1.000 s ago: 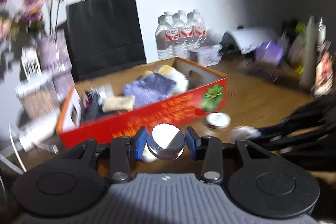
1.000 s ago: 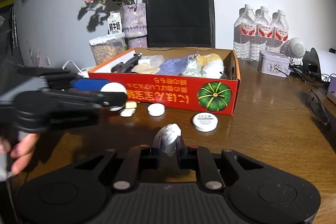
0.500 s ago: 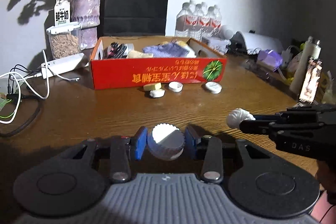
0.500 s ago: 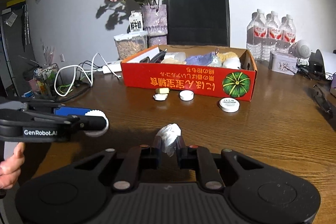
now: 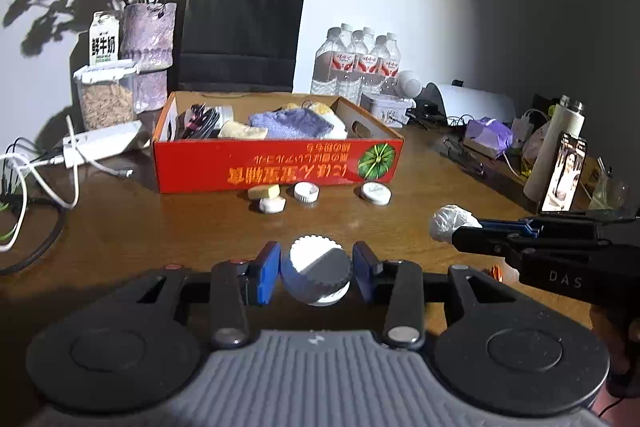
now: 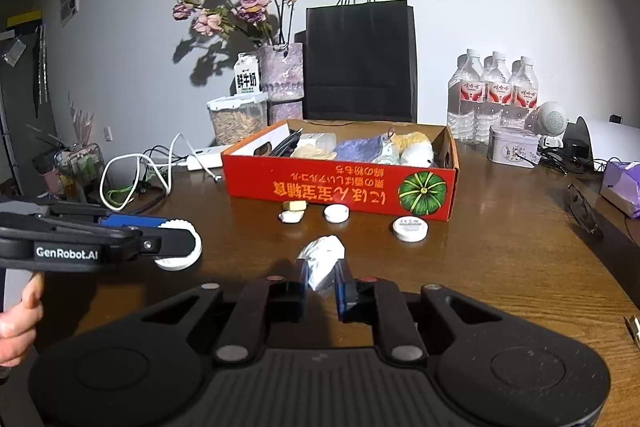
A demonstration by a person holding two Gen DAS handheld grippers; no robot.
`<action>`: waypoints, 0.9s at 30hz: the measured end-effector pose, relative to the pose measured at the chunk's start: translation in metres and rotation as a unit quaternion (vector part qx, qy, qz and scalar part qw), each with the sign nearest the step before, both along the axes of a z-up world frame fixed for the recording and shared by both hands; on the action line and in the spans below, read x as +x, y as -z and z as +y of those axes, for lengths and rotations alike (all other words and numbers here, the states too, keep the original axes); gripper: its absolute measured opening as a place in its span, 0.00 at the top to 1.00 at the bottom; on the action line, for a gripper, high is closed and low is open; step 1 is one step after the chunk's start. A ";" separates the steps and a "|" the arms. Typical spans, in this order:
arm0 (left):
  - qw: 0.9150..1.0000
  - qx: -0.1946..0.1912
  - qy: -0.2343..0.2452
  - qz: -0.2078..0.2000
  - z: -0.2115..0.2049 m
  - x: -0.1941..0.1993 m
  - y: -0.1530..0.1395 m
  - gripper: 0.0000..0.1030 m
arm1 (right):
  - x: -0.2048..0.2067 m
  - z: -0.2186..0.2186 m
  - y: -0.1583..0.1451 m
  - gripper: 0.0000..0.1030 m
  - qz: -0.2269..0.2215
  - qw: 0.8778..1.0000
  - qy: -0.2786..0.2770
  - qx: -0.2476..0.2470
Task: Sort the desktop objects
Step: 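Carry the white cap and crumpled paper into the box and open both tools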
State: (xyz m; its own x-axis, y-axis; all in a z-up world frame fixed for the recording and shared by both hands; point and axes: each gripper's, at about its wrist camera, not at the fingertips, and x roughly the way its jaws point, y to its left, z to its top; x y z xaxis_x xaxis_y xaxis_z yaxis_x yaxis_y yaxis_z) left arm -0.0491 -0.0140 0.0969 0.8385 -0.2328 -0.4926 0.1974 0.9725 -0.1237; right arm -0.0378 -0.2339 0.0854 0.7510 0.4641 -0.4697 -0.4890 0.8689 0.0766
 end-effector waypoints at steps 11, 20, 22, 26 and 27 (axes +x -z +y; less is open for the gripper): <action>0.999 -0.008 0.031 -0.006 0.001 0.148 -0.058 0.60 | 0.120 -0.001 -0.063 0.89 -0.024 0.999 -0.009 0.020; 0.988 0.033 0.003 0.153 -0.005 0.286 0.008 0.60 | 0.291 0.041 -0.016 0.89 0.164 0.986 0.015 -0.011; 0.983 0.039 -0.007 0.178 -0.005 0.295 0.021 0.60 | 0.308 0.052 0.002 0.89 0.204 0.979 0.003 -0.020; 0.981 0.004 -0.020 0.194 0.011 0.300 0.026 0.38 | 0.324 0.070 0.029 0.80 0.237 0.969 0.012 -0.073; 0.981 -0.006 -0.018 0.192 0.015 0.300 0.024 0.37 | 0.323 0.071 0.032 0.75 0.236 0.969 0.011 -0.073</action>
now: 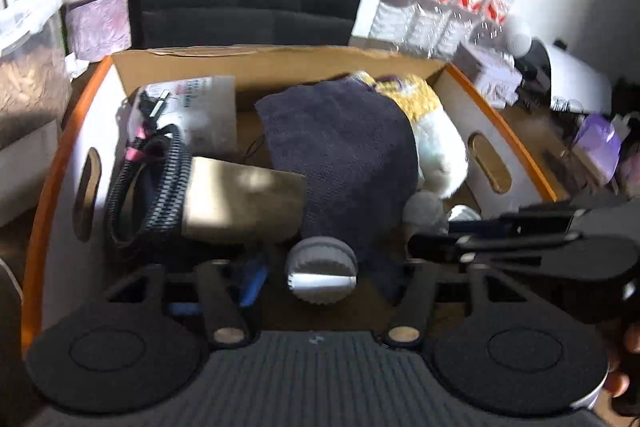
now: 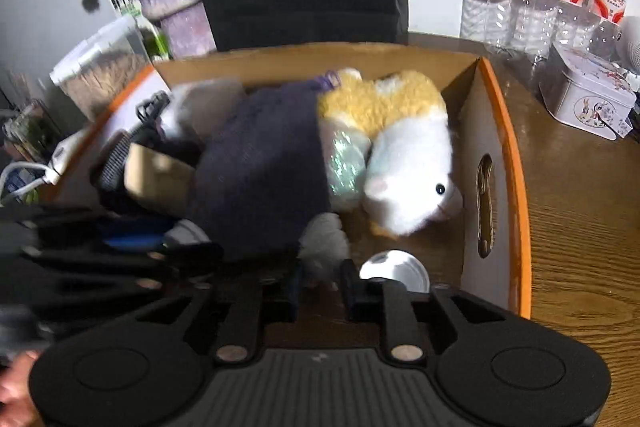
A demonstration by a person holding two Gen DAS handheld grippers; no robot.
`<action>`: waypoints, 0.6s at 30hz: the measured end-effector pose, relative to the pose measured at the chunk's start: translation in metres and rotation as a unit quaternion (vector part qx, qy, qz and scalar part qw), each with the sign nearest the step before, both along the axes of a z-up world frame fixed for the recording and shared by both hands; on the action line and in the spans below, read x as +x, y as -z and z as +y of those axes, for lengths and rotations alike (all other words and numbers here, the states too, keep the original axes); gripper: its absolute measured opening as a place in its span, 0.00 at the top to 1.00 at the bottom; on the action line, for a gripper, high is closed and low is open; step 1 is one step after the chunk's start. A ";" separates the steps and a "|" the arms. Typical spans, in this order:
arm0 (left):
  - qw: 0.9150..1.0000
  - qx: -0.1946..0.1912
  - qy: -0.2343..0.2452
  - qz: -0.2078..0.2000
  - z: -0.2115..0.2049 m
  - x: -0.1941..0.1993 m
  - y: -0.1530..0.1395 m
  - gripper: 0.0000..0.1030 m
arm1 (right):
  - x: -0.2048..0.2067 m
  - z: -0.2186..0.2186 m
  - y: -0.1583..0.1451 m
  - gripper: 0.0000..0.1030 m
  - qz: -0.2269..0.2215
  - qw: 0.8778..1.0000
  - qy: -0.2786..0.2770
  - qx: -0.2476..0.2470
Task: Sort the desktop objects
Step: 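Carry the white cap and crumpled paper into the box and open both tools, then withdraw both tools from the box back over the table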
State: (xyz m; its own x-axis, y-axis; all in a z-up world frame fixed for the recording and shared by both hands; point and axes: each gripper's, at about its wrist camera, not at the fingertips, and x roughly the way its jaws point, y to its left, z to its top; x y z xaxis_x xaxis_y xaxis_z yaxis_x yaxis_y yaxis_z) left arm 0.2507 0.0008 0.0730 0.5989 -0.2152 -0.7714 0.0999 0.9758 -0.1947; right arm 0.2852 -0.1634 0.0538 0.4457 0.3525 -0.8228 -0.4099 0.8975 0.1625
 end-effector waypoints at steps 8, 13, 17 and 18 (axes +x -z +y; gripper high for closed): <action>0.998 0.010 0.012 -0.053 0.004 -0.026 -0.042 0.12 | -0.016 -0.021 -0.046 0.43 -0.051 0.998 0.017 0.043; 0.995 0.016 -0.003 -0.100 0.000 -0.072 -0.065 0.06 | -0.064 -0.036 -0.075 0.35 -0.121 0.991 0.020 0.052; 0.988 0.035 -0.008 -0.149 -0.006 -0.126 -0.077 0.00 | -0.122 -0.044 -0.079 0.32 -0.168 0.985 0.003 0.043; 0.987 0.037 -0.007 -0.159 -0.008 -0.139 -0.077 0.00 | -0.137 -0.046 -0.078 0.31 -0.174 0.984 0.001 0.041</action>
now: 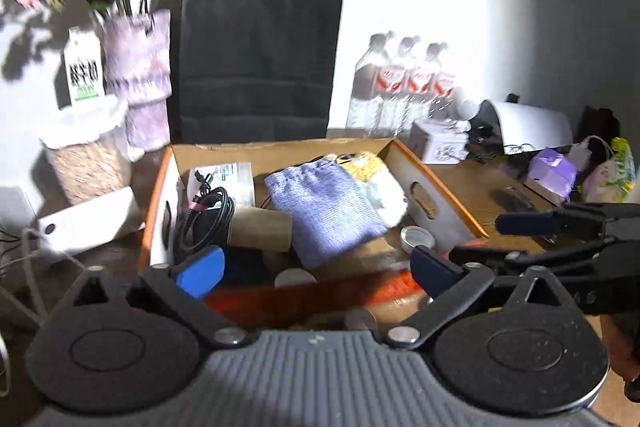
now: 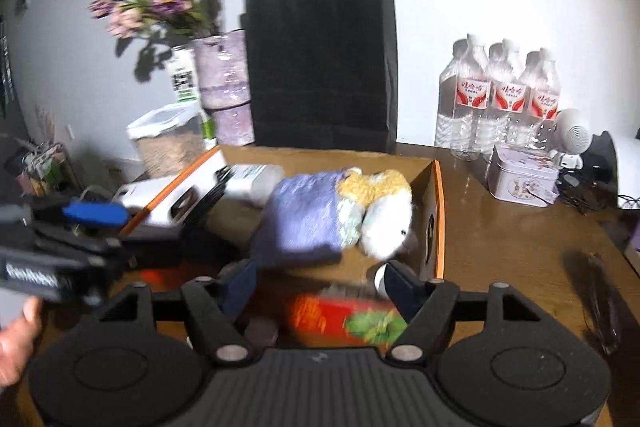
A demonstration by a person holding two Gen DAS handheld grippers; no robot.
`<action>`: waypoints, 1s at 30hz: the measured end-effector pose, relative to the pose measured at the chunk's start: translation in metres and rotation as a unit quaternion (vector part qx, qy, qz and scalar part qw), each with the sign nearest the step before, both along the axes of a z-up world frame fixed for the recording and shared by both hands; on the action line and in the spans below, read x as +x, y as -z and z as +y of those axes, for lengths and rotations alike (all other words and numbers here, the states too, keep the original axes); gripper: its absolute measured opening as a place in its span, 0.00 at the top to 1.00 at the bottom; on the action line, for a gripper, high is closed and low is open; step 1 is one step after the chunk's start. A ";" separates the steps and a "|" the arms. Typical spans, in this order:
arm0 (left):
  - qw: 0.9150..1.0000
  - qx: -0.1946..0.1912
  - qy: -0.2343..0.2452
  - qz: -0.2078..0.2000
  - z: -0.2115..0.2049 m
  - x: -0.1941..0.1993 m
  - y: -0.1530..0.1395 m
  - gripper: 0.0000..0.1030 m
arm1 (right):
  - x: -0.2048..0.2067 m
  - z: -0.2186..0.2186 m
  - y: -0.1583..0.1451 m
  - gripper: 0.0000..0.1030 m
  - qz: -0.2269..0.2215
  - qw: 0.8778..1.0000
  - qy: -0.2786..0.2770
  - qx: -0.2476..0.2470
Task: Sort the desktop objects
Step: 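Withdraw both tools from the box back over the table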
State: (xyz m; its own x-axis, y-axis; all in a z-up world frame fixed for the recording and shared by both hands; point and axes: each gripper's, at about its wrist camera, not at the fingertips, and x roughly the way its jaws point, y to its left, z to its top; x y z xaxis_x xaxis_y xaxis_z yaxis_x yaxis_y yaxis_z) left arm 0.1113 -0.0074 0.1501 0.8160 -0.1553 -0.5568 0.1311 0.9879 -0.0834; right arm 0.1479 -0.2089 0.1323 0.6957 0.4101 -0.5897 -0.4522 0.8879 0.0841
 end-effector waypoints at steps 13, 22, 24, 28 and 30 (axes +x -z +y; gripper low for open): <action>0.998 -0.017 -0.045 -0.035 -0.003 -0.141 0.076 0.00 | -0.147 -0.003 0.072 0.21 -0.036 0.999 -0.018 -0.006; 0.998 0.025 -0.049 -0.029 -0.013 -0.159 0.096 0.00 | -0.178 -0.011 0.089 0.18 -0.049 0.999 -0.003 -0.024; 0.998 0.034 -0.045 -0.028 -0.016 -0.161 0.098 0.00 | -0.184 -0.018 0.087 0.18 -0.055 0.998 -0.002 -0.015; 0.998 0.040 -0.037 -0.028 -0.019 -0.163 0.100 0.00 | -0.191 -0.042 0.081 0.20 -0.068 0.997 0.025 -0.012; 0.998 0.036 -0.038 -0.025 -0.020 -0.160 0.101 0.00 | -0.192 -0.056 0.076 0.20 -0.074 0.997 0.035 -0.014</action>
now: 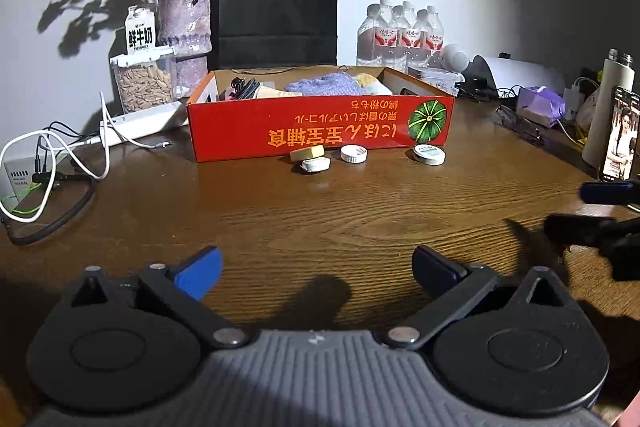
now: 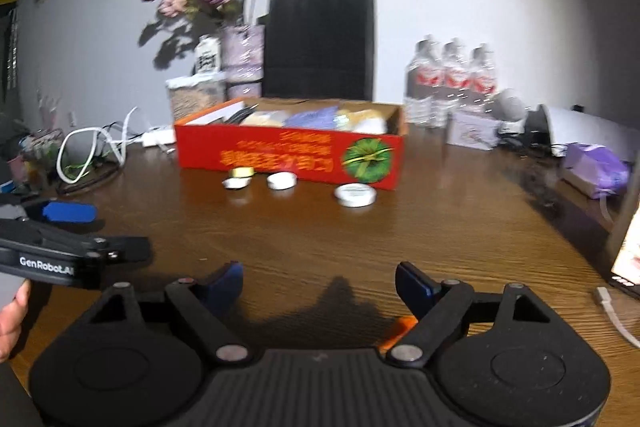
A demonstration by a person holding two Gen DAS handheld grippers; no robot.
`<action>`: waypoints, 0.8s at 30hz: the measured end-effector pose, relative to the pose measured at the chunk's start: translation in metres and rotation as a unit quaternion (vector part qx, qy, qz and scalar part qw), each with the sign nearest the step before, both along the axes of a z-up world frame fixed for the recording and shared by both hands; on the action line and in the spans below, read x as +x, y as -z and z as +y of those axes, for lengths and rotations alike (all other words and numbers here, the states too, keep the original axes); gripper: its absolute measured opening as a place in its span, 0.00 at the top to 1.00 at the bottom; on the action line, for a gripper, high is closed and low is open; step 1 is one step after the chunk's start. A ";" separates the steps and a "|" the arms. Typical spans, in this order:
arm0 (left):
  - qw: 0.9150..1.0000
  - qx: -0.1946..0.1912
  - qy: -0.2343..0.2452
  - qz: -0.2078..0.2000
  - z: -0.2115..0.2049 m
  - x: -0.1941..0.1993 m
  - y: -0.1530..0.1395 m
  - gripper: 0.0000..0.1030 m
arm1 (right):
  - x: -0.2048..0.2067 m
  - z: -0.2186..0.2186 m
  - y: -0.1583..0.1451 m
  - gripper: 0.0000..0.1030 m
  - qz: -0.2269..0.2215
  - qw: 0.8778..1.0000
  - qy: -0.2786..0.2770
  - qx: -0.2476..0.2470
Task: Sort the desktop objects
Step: 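Withdraw both tools from the box back over the table, then grasp a small white cap with the left tool while the right tool grasps a small red-brown item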
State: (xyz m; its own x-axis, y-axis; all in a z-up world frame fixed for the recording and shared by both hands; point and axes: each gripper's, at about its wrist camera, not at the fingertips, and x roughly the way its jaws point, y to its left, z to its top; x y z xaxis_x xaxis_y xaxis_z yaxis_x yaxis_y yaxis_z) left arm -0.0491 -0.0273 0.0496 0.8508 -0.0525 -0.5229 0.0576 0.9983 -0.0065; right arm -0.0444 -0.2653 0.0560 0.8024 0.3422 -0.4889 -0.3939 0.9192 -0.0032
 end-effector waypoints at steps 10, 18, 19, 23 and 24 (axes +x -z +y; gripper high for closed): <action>1.000 -0.020 -0.020 0.004 -0.001 0.015 0.000 0.00 | 0.028 -0.022 0.023 0.70 0.090 0.995 0.039 -0.014; 0.999 -0.008 -0.035 0.003 -0.003 0.054 -0.001 0.08 | 0.064 0.009 0.026 0.89 0.075 0.997 -0.015 -0.031; 0.999 -0.009 -0.039 0.009 -0.002 0.061 -0.002 0.13 | 0.071 0.014 0.025 0.89 0.074 0.996 -0.026 -0.033; 0.999 -0.029 -0.039 0.023 0.002 0.094 -0.001 0.20 | 0.102 0.032 0.021 0.89 0.071 0.996 -0.052 -0.033; 0.999 -0.027 -0.040 0.023 0.001 0.103 -0.001 0.21 | 0.109 0.035 0.020 0.89 0.072 0.995 -0.060 -0.030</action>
